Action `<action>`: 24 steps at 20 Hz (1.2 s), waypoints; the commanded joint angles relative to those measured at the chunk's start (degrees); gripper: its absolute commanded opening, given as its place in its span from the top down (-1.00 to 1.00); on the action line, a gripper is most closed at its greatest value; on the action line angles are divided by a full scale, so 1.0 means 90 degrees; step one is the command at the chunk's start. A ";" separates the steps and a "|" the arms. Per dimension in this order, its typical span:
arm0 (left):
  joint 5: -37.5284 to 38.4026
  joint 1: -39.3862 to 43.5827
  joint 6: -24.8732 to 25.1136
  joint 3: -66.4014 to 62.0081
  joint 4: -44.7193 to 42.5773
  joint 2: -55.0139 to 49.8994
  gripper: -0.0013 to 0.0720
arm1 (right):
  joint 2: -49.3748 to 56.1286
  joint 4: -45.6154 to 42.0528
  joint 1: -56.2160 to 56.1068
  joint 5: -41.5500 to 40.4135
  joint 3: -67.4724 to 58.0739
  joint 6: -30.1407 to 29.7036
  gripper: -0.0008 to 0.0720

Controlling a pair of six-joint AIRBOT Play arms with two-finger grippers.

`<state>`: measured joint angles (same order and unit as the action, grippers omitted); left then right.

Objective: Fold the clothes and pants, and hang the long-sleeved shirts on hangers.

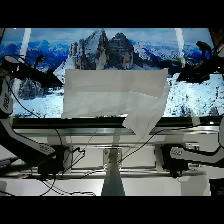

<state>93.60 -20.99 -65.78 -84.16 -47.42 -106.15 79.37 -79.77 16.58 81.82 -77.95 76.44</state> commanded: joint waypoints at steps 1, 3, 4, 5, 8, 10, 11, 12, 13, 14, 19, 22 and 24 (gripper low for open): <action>0.0345 -0.0503 0.0066 0.0002 0.0046 0.0005 0.67 | -0.0532 -0.0474 0.0204 -0.0046 0.0005 0.0002 -0.45; 0.0440 -0.0823 0.0061 0.0002 0.0046 0.0034 0.94 | -0.0670 -0.0486 0.0500 -0.0007 0.0005 0.0007 -0.46; 0.0442 -0.0991 0.0061 -0.0015 0.0044 0.0085 0.94 | -0.0712 -0.0481 0.0639 0.0029 0.0005 0.0012 -0.46; 0.0369 -0.1129 0.0068 -0.0017 0.0036 0.0185 0.94 | -0.0726 -0.0481 0.0772 0.0121 0.0005 0.0010 -0.44; -0.0362 -0.1353 0.0362 -0.0019 -0.0342 0.1008 0.95 | -0.0726 -0.0478 0.1251 0.0539 0.0041 -0.0002 0.17; -0.1251 -0.1299 0.0209 -0.0017 -0.1727 0.1991 0.95 | -0.0731 -0.0345 0.1588 0.0687 0.0182 -0.0007 0.17; -0.1749 -0.1217 0.0066 -0.0015 -0.2567 0.2579 0.95 | -0.0750 -0.0172 0.1715 0.0760 0.0367 -0.0107 0.17; -0.2212 -0.1146 0.0041 -0.0005 -0.3167 0.3160 0.95 | -0.0765 -0.0005 0.1780 0.0848 0.0610 -0.0318 0.17; -0.2596 -0.1127 0.0051 0.0049 -0.3381 0.3660 0.95 | -0.0775 0.0138 0.1785 0.0935 0.0957 -0.0512 0.17; -0.2873 -0.1134 0.0085 0.0197 -0.3398 0.4116 0.95 | -0.0775 0.0313 0.1773 0.0957 0.1358 -0.0673 0.17; -0.2973 -0.1202 0.0090 0.2710 -0.3364 0.5559 0.94 | -0.0772 0.2142 0.1763 0.0597 0.3725 -0.1447 0.11; -0.2987 -0.1202 0.0267 0.4085 -0.2994 0.5812 0.94 | -0.0772 0.2975 0.1763 -0.0102 0.4869 -0.1596 -0.35; -0.3172 -0.1200 0.0491 0.4631 -0.2310 0.5865 0.87 | -0.0772 0.2985 0.1739 -0.0495 0.5333 -0.1605 -0.42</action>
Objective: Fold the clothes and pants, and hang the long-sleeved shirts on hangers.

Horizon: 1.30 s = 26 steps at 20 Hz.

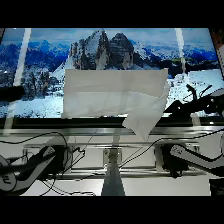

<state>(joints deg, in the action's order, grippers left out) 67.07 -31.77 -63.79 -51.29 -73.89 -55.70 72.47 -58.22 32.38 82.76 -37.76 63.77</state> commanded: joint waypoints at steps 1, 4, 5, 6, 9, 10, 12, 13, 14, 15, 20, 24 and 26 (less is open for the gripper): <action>-0.0243 -0.0002 0.0449 0.1175 0.0913 0.0243 0.62 | -0.0002 0.0464 -0.0131 -0.0736 0.1037 -0.0194 -0.41; -0.0629 0.0000 0.0498 0.1574 0.1027 0.0168 -0.18 | 0.0019 -0.0112 -0.0952 -0.0894 0.1258 -0.0148 -0.41; -0.0680 0.0000 0.0498 0.1627 0.1027 0.0126 -0.24 | 0.0022 -0.0223 -0.1311 -0.0925 0.1275 -0.0131 -0.41; -0.0692 0.0000 0.0498 0.1659 0.1030 0.0075 -0.24 | 0.0022 -0.0233 -0.1634 -0.0979 0.1287 -0.0032 -0.40; -0.0692 0.0000 0.0493 0.1664 0.1032 -0.0141 -0.24 | 0.0022 -0.0177 -0.2319 -0.1231 0.1343 0.0029 -0.29; -0.0692 0.0000 0.0493 0.1664 0.1052 -0.0243 -0.24 | 0.0022 -0.0170 -0.2448 -0.1287 0.1345 0.0027 -0.18; -0.0665 0.0002 0.0464 0.1664 0.1117 -0.0452 -0.24 | 0.0015 -0.0097 -0.2531 -0.1297 0.1338 0.0024 -0.18; -0.0614 0.0002 0.0435 0.1664 0.1124 -0.0571 -0.24 | 0.0007 -0.0100 -0.2531 -0.1294 0.1338 0.0024 -0.18; -0.0515 0.0002 0.0425 0.1664 0.1144 -0.0697 -0.24 | 0.0010 -0.0095 -0.2531 -0.1290 0.1338 0.0022 -0.18; -0.0415 0.0002 0.0427 0.1664 0.1192 -0.0835 -0.24 | 0.0007 -0.0090 -0.2531 -0.1292 0.1338 0.0024 -0.18; -0.0257 0.0078 0.0476 0.1664 0.1486 -0.1484 -0.24 | 0.0005 -0.0041 -0.2531 -0.1719 0.1338 0.0092 -0.05; -0.0155 0.0702 0.0474 0.1666 0.1552 -0.1909 -0.24 | 0.0005 0.0126 -0.2531 -0.2331 0.1338 0.0306 0.94; -0.0124 0.1110 0.0478 0.1664 0.1528 -0.2091 -0.24 | 0.0005 0.0240 -0.2531 -0.2348 0.1338 0.0299 0.94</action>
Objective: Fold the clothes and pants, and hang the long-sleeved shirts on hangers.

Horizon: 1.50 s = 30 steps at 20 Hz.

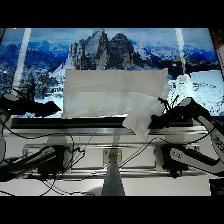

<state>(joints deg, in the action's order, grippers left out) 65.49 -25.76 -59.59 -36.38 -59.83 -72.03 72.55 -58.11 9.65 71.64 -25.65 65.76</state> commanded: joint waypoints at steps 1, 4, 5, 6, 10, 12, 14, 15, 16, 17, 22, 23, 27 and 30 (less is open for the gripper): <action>0.0131 0.0576 0.0117 0.0007 -0.0034 -0.0342 -0.24 | -0.0005 0.0265 -0.0005 -0.1105 -0.0007 0.0078 0.94; 0.0257 0.0668 0.0236 0.0007 -0.0019 -0.0447 -0.24 | -0.0005 0.0313 -0.0005 -0.1100 -0.0007 0.0078 0.94; 0.0338 0.0665 0.0248 0.0007 -0.0019 -0.0476 -0.24 | -0.0005 0.0323 -0.0005 -0.1088 -0.0007 0.0078 0.94; 0.0449 0.0665 0.0245 0.0005 -0.0121 -0.0498 -0.24 | -0.0005 0.0325 -0.0005 -0.1071 -0.0007 0.0078 0.94; 0.0714 0.0665 0.0245 0.0005 -0.0724 -0.0522 0.08 | -0.0005 0.0471 -0.0005 -0.1061 -0.0010 0.0068 0.94; 0.0767 0.0673 0.0248 0.0002 -0.0724 -0.0522 0.16 | -0.0007 0.0658 -0.0005 -0.1059 -0.0012 0.0066 0.94; 0.0775 0.0675 0.0248 -0.0002 -0.0724 -0.0520 0.74 | -0.0005 0.0814 -0.0005 -0.0959 -0.0124 0.0061 0.94; 0.0760 0.0675 0.0248 -0.0015 -0.0648 -0.0520 0.94 | -0.0007 0.0884 -0.0007 -0.0857 -0.0245 0.0044 0.94; 0.0748 0.0673 0.0325 -0.0056 -0.0532 -0.0520 0.93 | -0.0007 0.0974 -0.0005 -0.0731 -0.0391 -0.0085 0.94; 0.0755 0.0673 0.0580 -0.0143 -0.0289 -0.0520 0.93 | -0.0007 0.1054 -0.0005 -0.0544 -0.0607 -0.0168 0.94; 0.0624 0.0668 0.1059 -0.1382 0.1634 -0.0520 0.93 | -0.0007 0.1603 -0.0005 -0.0053 -0.2084 -0.0138 0.94; 0.0396 0.0668 0.1059 -0.1712 0.1999 -0.0520 0.94 | -0.0005 0.1870 -0.0005 -0.0085 -0.2370 -0.0090 0.94; -0.1586 0.0991 0.1052 -0.2387 0.2807 -0.0527 0.94 | 0.0007 0.2739 -0.0007 -0.1559 -0.3099 0.0102 0.94; -0.3225 0.1566 0.1054 -0.2387 0.2846 -0.0879 0.94 | 0.0182 0.2647 -0.0160 -0.3548 -0.3111 0.0318 0.94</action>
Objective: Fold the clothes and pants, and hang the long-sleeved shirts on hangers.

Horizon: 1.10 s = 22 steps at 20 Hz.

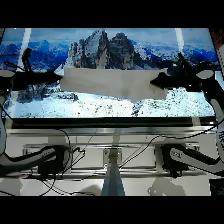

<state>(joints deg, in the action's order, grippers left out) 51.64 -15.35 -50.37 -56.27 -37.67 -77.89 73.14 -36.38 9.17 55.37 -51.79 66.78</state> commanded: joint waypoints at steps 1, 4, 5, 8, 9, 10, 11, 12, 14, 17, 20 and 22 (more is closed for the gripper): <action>-0.2186 0.0646 0.0027 -0.0177 0.0391 -0.0444 0.94 | 0.0248 0.0250 -0.0253 -0.2215 -0.0206 0.0204 0.94; -0.3653 0.1360 0.0027 -0.0197 0.0792 -0.1073 0.93 | 0.0634 0.0250 -0.0750 -0.3713 -0.0206 0.0204 0.94; -0.3997 0.1498 0.0027 -0.0199 0.1027 -0.1183 0.93 | 0.0680 0.0257 -0.0835 -0.4155 -0.0206 0.0226 0.94; -0.4405 0.1600 0.0034 -0.0199 0.1190 -0.1243 -0.27 | 0.0687 0.0206 -0.0857 -0.4813 -0.0206 0.0233 0.21; -0.4330 0.1540 0.0029 -0.0199 0.1190 -0.1236 -1.00 | 0.0687 0.0117 -0.0857 -0.4777 -0.0204 0.0228 -0.62; -0.4056 0.1433 0.0029 -0.0199 0.1190 -0.1229 -0.99 | 0.0687 -0.0032 -0.0860 -0.4724 -0.0206 0.0231 -0.94; -0.3691 0.1297 0.0029 -0.0199 0.1190 -0.1224 -0.99 | 0.0685 -0.0107 -0.0860 -0.4575 -0.0206 0.0231 -0.93; -0.3218 0.1112 0.0027 -0.0199 0.1190 -0.1219 -0.98 | 0.0685 -0.0187 -0.0857 -0.4430 -0.0206 0.0231 -0.92; -0.2290 0.0634 0.0029 -0.0231 0.0940 -0.1222 -0.97 | 0.0682 -0.0253 -0.0857 -0.4257 -0.0206 0.0233 -0.92; -0.0461 -0.0112 -0.0427 -0.0750 -0.0901 -0.1433 -0.77 | 0.0680 -0.0335 -0.0857 -0.4034 -0.0206 0.0231 -0.90; 0.1039 -0.0376 -0.0525 -0.1537 -0.1622 -0.2004 -0.79 | 0.0680 -0.0716 -0.0860 -0.3920 -0.0206 0.0231 -0.90; 0.1144 -0.0265 -0.0525 -0.1860 -0.1566 -0.2297 -0.79 | 0.0682 -0.1003 -0.0860 -0.3716 -0.0240 0.0231 -0.90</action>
<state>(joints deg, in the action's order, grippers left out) 52.77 -16.84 -54.13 -68.60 -47.40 -95.15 79.24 -41.91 1.45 19.81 -53.67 68.86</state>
